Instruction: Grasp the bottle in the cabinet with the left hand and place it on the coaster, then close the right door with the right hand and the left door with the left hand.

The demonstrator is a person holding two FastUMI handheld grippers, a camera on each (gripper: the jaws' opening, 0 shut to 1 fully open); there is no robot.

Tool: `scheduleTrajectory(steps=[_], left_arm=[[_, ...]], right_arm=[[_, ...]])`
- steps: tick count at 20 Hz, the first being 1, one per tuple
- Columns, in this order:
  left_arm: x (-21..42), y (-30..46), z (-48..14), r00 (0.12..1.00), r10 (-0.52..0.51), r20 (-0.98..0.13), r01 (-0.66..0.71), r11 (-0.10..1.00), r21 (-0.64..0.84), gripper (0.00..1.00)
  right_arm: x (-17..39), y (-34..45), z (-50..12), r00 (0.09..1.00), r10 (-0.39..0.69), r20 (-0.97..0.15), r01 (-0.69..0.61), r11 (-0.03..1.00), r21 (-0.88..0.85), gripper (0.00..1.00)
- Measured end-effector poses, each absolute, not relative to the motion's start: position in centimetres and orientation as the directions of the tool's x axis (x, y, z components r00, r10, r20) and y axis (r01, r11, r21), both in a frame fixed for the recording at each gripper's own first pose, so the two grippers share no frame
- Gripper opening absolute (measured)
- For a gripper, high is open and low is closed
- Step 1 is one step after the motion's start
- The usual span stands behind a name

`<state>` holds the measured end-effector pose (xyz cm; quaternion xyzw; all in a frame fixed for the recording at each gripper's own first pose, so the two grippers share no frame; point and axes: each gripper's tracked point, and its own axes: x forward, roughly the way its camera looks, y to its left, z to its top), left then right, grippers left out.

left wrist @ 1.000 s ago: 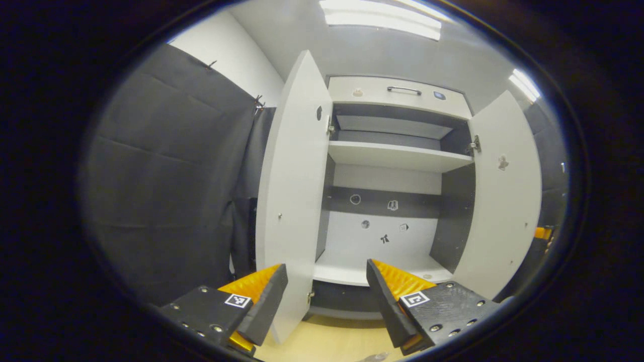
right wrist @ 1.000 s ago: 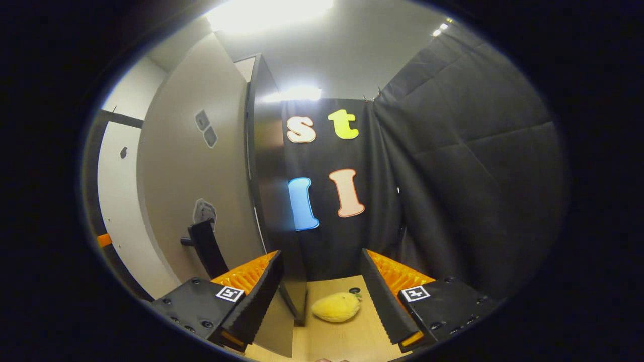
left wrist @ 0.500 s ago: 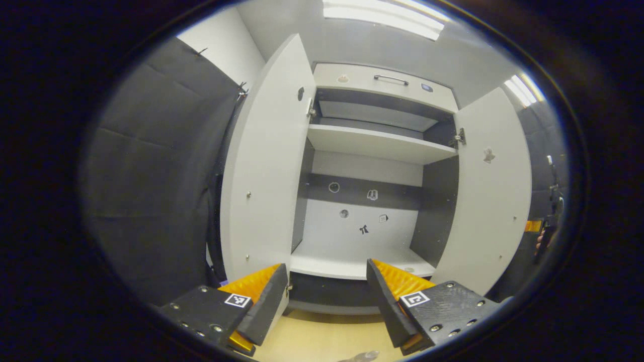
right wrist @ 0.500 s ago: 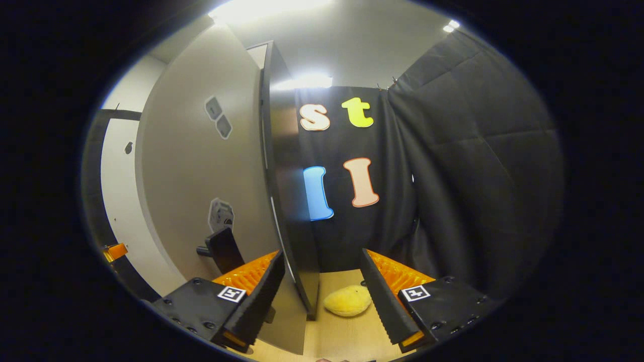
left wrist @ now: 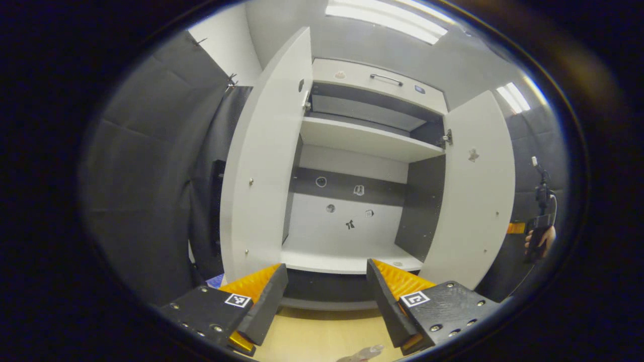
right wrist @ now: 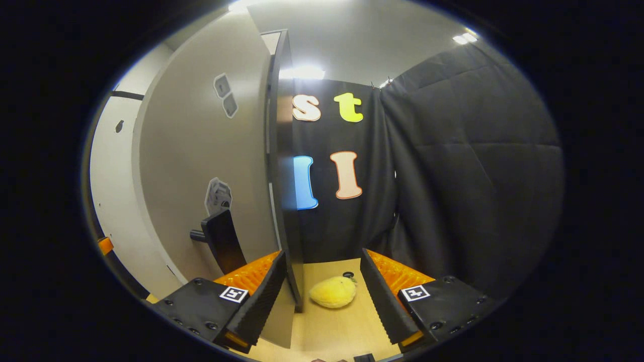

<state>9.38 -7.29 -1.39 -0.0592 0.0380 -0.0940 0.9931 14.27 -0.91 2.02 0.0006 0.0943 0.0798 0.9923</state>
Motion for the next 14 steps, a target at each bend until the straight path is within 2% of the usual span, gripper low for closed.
scheduleTrajectory(steps=[1,2,5,6,7,8,10,11,14], left_arm=[[9.3,-7.0,-1.6,0.978,-0.199,-0.063,0.191,0.975,-0.116,0.92],[9.1,-6.6,-1.7,0.978,-0.202,-0.059,0.195,0.975,-0.103,0.96],[8.2,-5.7,-2.5,0.975,-0.215,-0.056,0.209,0.974,-0.091,0.96],[7.8,-5.3,-2.9,0.975,-0.214,-0.060,0.208,0.974,-0.087,0.92],[7.4,-4.8,-3.2,0.976,-0.209,-0.063,0.203,0.976,-0.082,0.96],[7.0,-4.3,-3.5,0.977,-0.203,-0.068,0.197,0.977,-0.080,0.96],[6.3,-3.3,-4.5,0.978,-0.192,-0.088,0.184,0.979,-0.089,0.87],[6.0,-3.0,-4.8,0.978,-0.187,-0.098,0.177,0.979,-0.101,0.92],[5.2,-1.6,-5.4,0.979,-0.172,-0.113,0.157,0.979,-0.129,0.91]], right_arm=[[13.8,0.3,2.1,0.969,0.167,-0.180,-0.168,0.986,0.013,0.94],[13.6,1.2,2.3,0.970,0.174,-0.172,-0.177,0.984,0.002,0.95],[13.4,4.0,2.0,0.964,0.204,-0.170,-0.209,0.978,-0.010,0.95],[13.3,4.8,2.0,0.964,0.207,-0.169,-0.212,0.977,-0.010,0.94],[13.2,5.3,2.2,0.967,0.201,-0.159,-0.207,0.978,-0.021,0.95],[13.2,5.7,2.5,0.970,0.195,-0.144,-0.202,0.979,-0.038,0.95],[13.3,6.5,2.3,0.973,0.187,-0.134,-0.195,0.980,-0.050,0.95],[13.2,6.8,2.2,0.974,0.183,-0.134,-0.191,0.981,-0.047,0.95],[13.3,7.9,2.1,0.976,0.175,-0.127,-0.181,0.983,-0.039,0.95]])
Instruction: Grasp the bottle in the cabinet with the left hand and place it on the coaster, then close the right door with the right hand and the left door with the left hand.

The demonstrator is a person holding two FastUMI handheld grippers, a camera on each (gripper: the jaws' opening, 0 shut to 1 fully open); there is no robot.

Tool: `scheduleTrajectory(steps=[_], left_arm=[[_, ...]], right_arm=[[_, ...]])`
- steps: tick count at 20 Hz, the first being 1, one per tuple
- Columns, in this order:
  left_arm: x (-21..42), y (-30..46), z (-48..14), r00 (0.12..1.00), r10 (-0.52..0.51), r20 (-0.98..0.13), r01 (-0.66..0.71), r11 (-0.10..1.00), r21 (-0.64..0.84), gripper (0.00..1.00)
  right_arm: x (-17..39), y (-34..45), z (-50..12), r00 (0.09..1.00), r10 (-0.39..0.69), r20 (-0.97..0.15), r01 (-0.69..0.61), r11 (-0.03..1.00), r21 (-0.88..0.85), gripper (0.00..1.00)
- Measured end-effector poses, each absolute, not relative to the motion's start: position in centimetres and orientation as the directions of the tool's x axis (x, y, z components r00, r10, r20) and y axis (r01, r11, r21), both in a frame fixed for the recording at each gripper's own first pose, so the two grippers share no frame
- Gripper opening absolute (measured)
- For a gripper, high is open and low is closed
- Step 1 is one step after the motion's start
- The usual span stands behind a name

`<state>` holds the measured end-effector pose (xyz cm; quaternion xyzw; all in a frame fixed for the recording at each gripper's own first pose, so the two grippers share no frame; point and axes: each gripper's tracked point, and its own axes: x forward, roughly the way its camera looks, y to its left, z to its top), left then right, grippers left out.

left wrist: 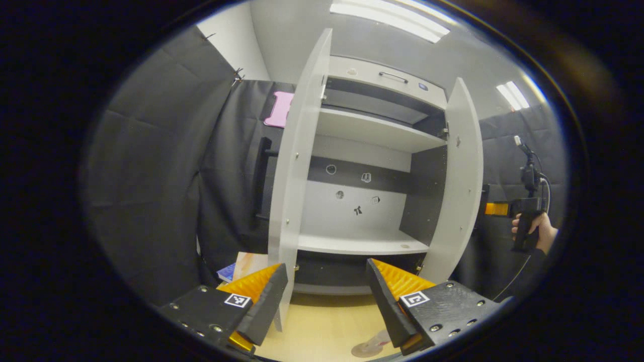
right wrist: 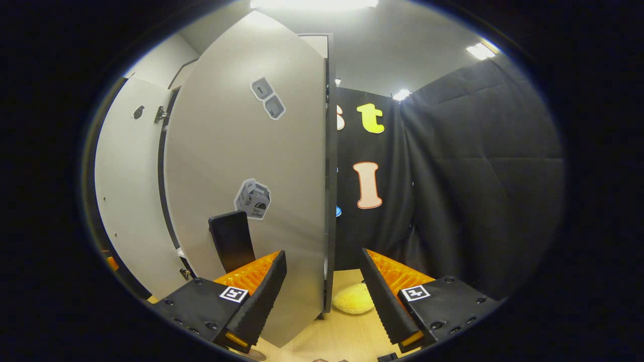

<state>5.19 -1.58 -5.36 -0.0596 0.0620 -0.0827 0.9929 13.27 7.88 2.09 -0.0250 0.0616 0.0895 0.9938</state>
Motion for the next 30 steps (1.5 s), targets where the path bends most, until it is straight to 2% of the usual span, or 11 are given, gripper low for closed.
scheduleTrajectory(steps=[3,6,8,9,12,14,18,21,22,23,30], left_arm=[[5.1,-0.7,-4.8,0.982,-0.158,-0.103,0.147,0.983,-0.108,0.91],[4.8,0.4,-4.5,0.984,-0.149,-0.097,0.140,0.986,-0.087,0.97],[4.4,1.7,-4.7,0.987,-0.128,-0.102,0.119,0.989,-0.086,0.91],[4.3,2.3,-4.9,0.988,-0.117,-0.105,0.108,0.990,-0.089,0.96],[4.4,4.7,-5.7,0.989,-0.083,-0.120,0.076,0.995,-0.063,0.94],[4.3,7.1,-5.8,0.992,-0.035,-0.119,0.031,0.999,-0.037,0.92],[5.3,11.5,-6.6,0.991,0.046,-0.129,-0.051,0.998,-0.035,0.96],[6.4,14.4,-5.8,0.988,0.090,-0.122,-0.095,0.995,-0.032,0.92],[6.8,15.1,-5.4,0.988,0.093,-0.120,-0.098,0.994,-0.040,0.87],[7.3,15.3,-4.9,0.990,0.084,-0.109,-0.090,0.995,-0.052,0.91],[13.7,16.4,1.0,0.999,-0.030,-0.025,0.031,0.999,0.017,0.91]], right_arm=[[13.2,10.2,1.9,0.969,0.213,-0.127,-0.217,0.976,-0.018,0.91],[13.2,12.9,2.0,0.959,0.261,-0.108,-0.265,0.964,-0.021,0.95],[12.6,14.8,2.5,0.950,0.305,-0.069,-0.307,0.952,-0.008,0.95],[12.4,15.2,2.6,0.949,0.311,-0.057,-0.312,0.950,-0.006,0.95],[12.0,15.9,1.7,0.939,0.336,-0.076,-0.336,0.942,0.021,0.92],[11.7,16.1,1.0,0.936,0.340,-0.089,-0.336,0.940,0.052,0.95],[11.1,15.6,-0.3,0.940,0.323,-0.110,-0.314,0.945,0.089,0.91],[10.4,14.7,-1.2,0.948,0.294,-0.120,-0.292,0.956,0.036,0.95],[10.2,14.4,-1.4,0.953,0.281,-0.114,-0.281,0.960,0.009,0.91],[10.0,14.1,-1.4,0.958,0.269,-0.103,-0.272,0.962,-0.015,0.95],[8.3,14.2,-2.8,0.963,0.253,-0.099,-0.258,0.965,-0.051,0.91]])
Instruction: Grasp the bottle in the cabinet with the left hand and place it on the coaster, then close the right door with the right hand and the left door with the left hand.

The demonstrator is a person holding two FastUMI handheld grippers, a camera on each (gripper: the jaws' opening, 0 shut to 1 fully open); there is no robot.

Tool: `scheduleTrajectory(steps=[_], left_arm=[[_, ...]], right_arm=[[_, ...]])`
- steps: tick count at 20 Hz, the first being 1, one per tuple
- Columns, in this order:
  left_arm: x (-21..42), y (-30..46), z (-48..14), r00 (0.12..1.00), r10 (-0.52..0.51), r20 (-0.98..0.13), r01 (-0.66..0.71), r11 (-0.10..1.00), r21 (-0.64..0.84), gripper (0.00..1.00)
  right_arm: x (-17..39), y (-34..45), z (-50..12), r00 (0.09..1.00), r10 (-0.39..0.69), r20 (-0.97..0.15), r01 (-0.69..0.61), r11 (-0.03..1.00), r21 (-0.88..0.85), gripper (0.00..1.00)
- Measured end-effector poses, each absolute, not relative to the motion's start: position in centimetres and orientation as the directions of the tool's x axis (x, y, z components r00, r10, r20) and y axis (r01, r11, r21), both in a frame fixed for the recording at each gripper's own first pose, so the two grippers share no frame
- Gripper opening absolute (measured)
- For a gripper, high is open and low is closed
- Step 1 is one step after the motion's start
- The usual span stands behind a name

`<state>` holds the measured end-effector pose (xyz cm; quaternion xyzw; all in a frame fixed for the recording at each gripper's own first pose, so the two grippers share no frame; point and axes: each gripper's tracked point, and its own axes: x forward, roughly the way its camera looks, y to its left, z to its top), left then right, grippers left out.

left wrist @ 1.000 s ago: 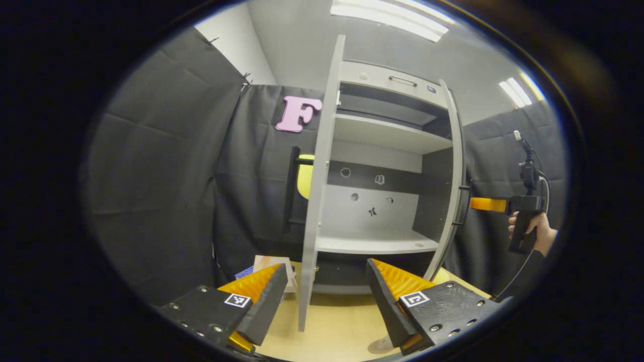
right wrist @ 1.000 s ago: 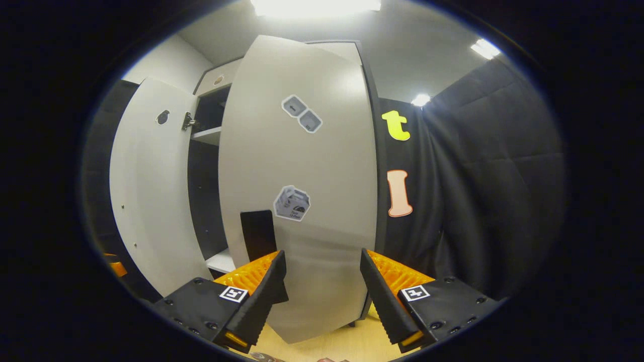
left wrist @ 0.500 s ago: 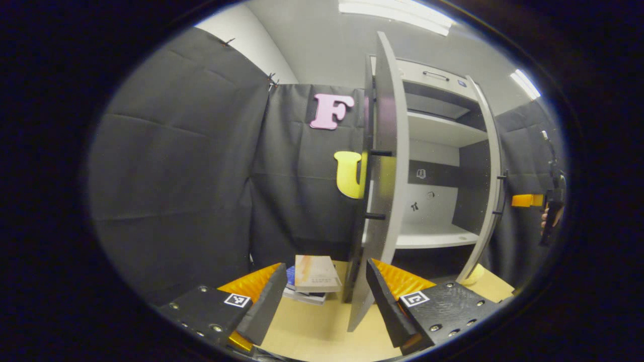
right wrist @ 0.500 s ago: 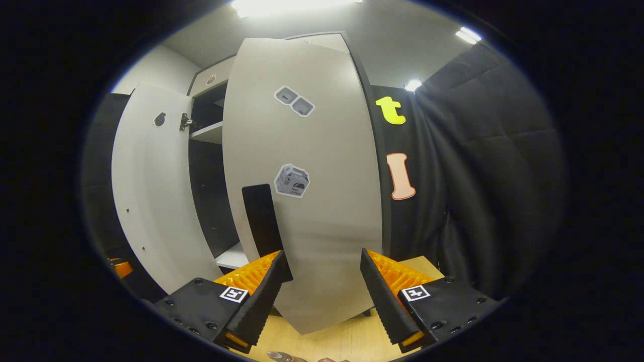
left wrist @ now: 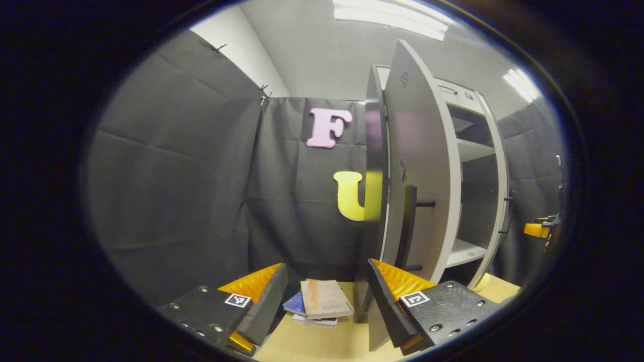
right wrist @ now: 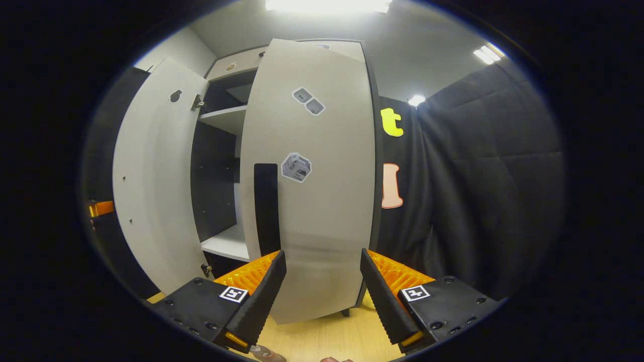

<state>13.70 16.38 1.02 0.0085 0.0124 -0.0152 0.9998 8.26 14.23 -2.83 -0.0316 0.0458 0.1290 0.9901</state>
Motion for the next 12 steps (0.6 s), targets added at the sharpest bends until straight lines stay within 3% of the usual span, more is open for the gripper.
scheduleTrajectory(steps=[1,4,5,6,7,9,12], left_arm=[[14.6,16.2,1.6,0.998,-0.056,-0.015,0.056,0.998,0.025,0.91],[16.7,15.6,3.4,0.993,-0.120,0.011,0.119,0.992,0.030,0.91],[17.3,15.3,3.5,0.991,-0.136,0.014,0.135,0.991,0.024,0.91],[17.8,14.9,3.8,0.987,-0.158,0.013,0.158,0.987,0.017,0.91],[18.1,14.6,3.7,0.984,-0.177,0.008,0.177,0.984,0.015,0.92],[18.6,14.2,3.6,0.981,-0.195,-0.001,0.195,0.980,0.029,0.91],[19.0,13.4,4.5,0.982,-0.191,0.014,0.189,0.979,0.069,0.91]], right_arm=[[7.9,14.1,-3.3,0.963,0.248,-0.108,-0.254,0.966,-0.045,0.95],[6.9,13.7,-5.0,0.962,0.232,-0.143,-0.237,0.971,-0.016,0.92],[6.7,13.6,-5.5,0.962,0.228,-0.153,-0.231,0.973,-0.007,0.95],[6.4,13.4,-5.8,0.961,0.224,-0.160,-0.226,0.974,0.001,0.91],[6.3,13.1,-6.0,0.962,0.218,-0.164,-0.220,0.975,0.004,0.95],[6.0,12.4,-6.4,0.966,0.201,-0.165,-0.203,0.979,0.003,0.91],[5.7,11.1,-6.9,0.971,0.172,-0.169,-0.172,0.985,0.013,0.95]])
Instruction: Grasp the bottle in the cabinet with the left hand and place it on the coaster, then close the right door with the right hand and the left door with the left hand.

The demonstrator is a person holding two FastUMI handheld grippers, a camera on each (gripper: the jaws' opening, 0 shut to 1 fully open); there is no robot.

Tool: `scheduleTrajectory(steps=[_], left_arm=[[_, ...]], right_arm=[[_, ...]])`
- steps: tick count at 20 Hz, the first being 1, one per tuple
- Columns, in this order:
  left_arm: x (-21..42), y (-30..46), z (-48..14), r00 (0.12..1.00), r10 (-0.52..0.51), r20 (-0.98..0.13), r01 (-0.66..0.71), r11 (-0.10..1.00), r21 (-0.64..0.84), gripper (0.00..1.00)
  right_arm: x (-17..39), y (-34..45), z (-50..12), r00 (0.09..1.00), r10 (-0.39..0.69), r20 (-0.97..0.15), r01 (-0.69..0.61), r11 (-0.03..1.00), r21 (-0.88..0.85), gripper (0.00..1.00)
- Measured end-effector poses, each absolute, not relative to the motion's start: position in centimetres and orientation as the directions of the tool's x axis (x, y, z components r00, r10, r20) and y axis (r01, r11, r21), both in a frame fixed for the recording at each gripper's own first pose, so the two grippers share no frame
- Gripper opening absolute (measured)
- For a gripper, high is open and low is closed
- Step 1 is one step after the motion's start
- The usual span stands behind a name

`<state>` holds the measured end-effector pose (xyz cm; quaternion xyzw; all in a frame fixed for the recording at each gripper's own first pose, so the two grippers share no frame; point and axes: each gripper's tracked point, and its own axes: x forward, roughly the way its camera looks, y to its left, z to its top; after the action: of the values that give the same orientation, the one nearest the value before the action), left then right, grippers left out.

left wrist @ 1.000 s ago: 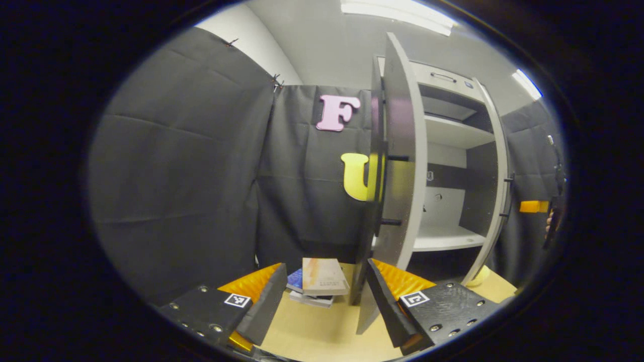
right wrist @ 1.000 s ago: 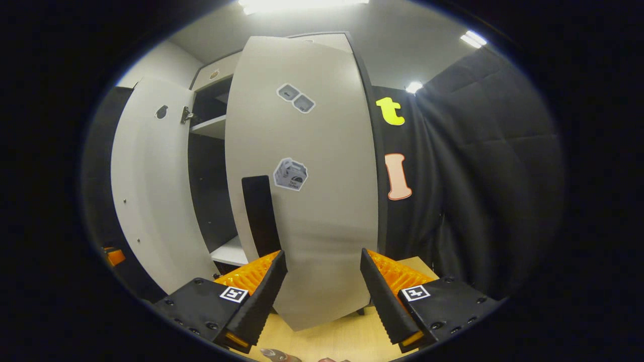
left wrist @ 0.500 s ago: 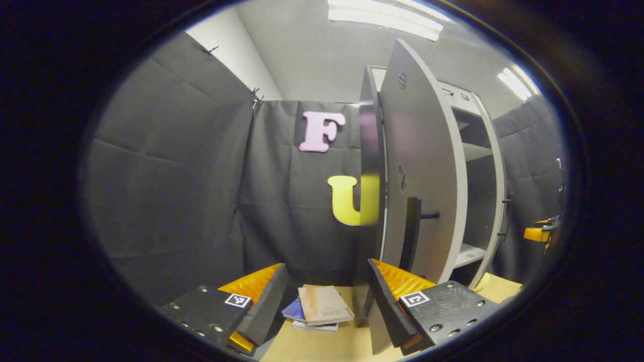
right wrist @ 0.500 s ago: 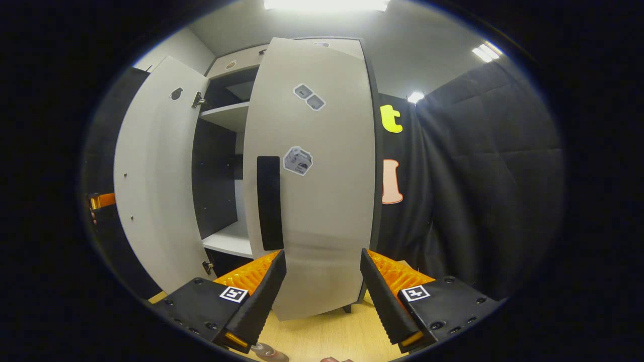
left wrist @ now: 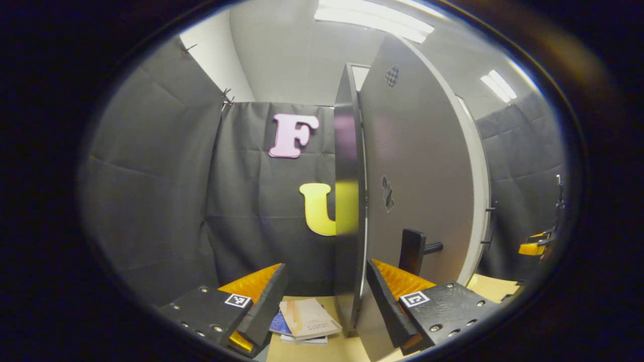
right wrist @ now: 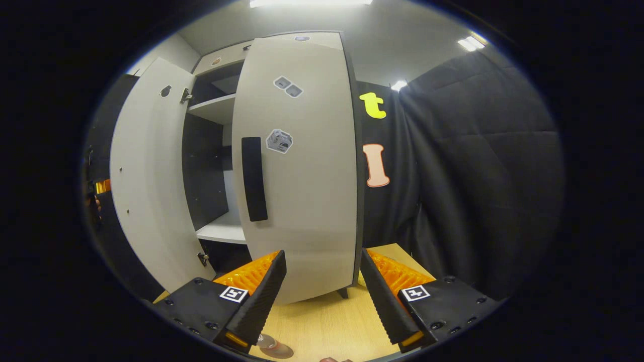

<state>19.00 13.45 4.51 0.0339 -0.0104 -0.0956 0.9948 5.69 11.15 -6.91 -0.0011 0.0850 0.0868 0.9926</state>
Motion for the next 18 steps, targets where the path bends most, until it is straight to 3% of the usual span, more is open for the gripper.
scheduleTrajectory(steps=[1,2,4,5,6,12,17,18], left_arm=[[19.5,13.3,4.6,0.982,-0.187,0.021,0.185,0.979,0.083,0.96],[19.6,13.0,4.8,0.981,-0.193,0.024,0.190,0.978,0.091,0.91],[19.8,12.3,4.5,0.979,-0.206,0.007,0.205,0.975,0.084,0.90],[19.8,11.8,4.5,0.977,-0.215,0.001,0.215,0.973,0.079,0.84],[19.8,11.1,4.6,0.974,-0.225,-0.003,0.224,0.971,0.076,0.96],[19.1,6.5,4.6,0.970,-0.242,0.010,0.240,0.966,0.092,0.96],[19.1,2.8,4.4,0.974,-0.224,0.015,0.222,0.971,0.089,0.96],[19.0,1.5,4.3,0.973,-0.228,0.014,0.226,0.970,0.093,0.90]], right_arm=[[5.6,10.8,-7.2,0.971,0.164,-0.174,-0.163,0.986,0.019,0.95],[5.5,10.4,-7.5,0.971,0.153,-0.181,-0.152,0.988,0.020,0.95],[5.4,9.8,-8.2,0.972,0.141,-0.190,-0.144,0.990,-0.002,0.95],[5.4,9.7,-8.4,0.971,0.143,-0.194,-0.147,0.989,-0.007,0.95],[5.4,9.8,-8.6,0.969,0.148,-0.200,-0.152,0.988,-0.004,0.95],[6.0,9.1,-9.1,0.964,0.177,-0.199,-0.177,0.984,0.020,0.92],[6.4,6.4,-9.8,0.957,0.185,-0.222,-0.188,0.982,0.010,0.95],[6.7,5.6,-9.9,0.956,0.183,-0.230,-0.185,0.983,0.015,0.92]])
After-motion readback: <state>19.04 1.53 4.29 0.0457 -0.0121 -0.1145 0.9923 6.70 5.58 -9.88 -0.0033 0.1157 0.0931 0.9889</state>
